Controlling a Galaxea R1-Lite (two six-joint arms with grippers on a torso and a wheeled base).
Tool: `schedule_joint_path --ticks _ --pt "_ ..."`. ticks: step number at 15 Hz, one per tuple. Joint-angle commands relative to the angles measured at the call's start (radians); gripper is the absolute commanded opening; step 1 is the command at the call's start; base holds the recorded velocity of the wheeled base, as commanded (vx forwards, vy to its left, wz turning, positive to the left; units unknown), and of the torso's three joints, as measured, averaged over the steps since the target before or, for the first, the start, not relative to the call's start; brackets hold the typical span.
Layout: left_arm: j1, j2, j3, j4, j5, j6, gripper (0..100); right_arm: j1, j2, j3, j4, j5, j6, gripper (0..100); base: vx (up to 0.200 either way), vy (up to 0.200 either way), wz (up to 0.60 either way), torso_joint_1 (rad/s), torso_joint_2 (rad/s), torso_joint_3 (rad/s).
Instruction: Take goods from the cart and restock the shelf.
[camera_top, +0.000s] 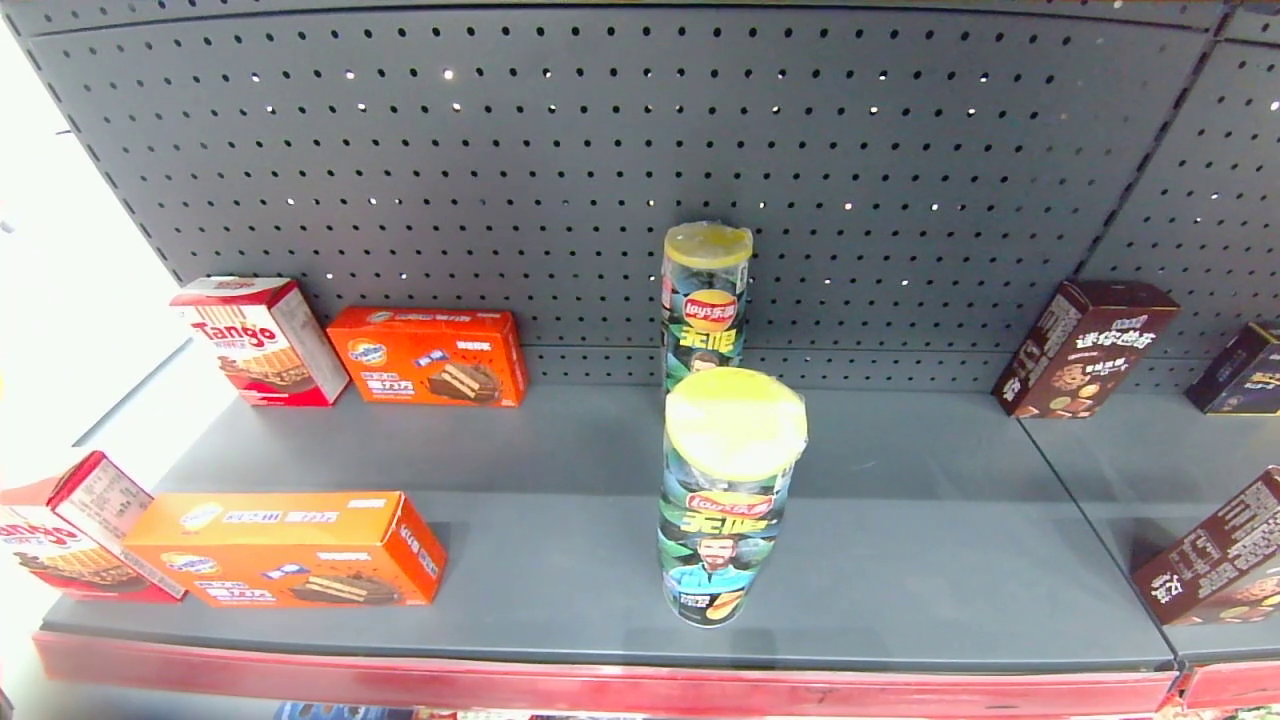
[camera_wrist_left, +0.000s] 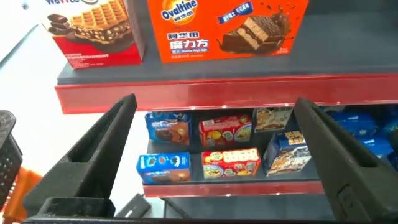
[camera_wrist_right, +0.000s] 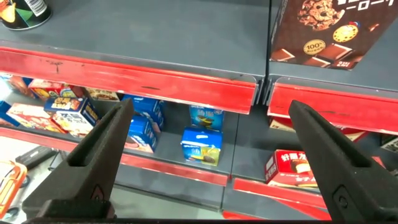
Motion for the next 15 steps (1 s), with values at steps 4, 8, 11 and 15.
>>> schedule_joint_path --ticks 4,8,11,15 --pt "0.000 0.001 0.000 0.000 0.001 0.001 100 -0.205 -0.102 0.000 0.000 0.000 0.000 100 0.000 0.000 0.00 0.000 0.00 0.000" --pt "0.000 0.002 0.000 0.000 -0.001 0.001 100 -0.191 -0.110 0.000 0.000 0.000 0.002 100 0.000 0.000 0.00 0.000 0.00 0.000" --pt "0.000 0.002 0.000 -0.002 0.001 -0.001 100 -0.191 -0.110 0.000 0.000 0.000 0.002 100 0.000 0.000 0.00 0.000 0.00 0.000" --pt "0.000 0.002 0.000 -0.002 -0.007 0.005 100 -0.191 -0.110 0.000 0.000 0.006 -0.002 100 0.000 0.000 0.00 0.000 0.00 0.000"
